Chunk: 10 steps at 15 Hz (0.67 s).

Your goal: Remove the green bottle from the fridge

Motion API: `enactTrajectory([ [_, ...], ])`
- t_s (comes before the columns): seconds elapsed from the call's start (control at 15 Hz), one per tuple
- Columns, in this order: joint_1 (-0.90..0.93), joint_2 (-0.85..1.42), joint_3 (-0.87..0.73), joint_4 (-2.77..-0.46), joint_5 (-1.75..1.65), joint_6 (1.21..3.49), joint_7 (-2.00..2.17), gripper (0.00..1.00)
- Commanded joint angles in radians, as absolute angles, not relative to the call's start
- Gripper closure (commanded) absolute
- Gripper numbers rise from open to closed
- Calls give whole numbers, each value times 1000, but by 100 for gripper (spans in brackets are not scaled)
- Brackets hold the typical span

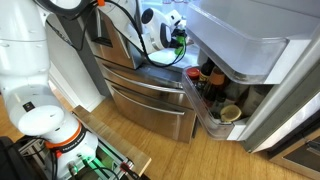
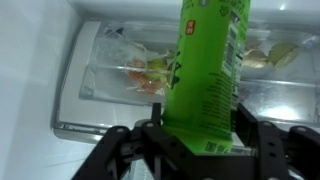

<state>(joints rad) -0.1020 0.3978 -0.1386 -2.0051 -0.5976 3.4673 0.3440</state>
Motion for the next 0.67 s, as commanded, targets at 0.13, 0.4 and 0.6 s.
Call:
enactTrajectory([
  [0.13, -98, 448, -141, -1961, -593, 3492, 339, 56],
  [0.4, -101, 458, -136, -1954, -597, 3489, 340, 15],
  [0.6, -103, 454, -134, -1956, -599, 3485, 343, 0],
])
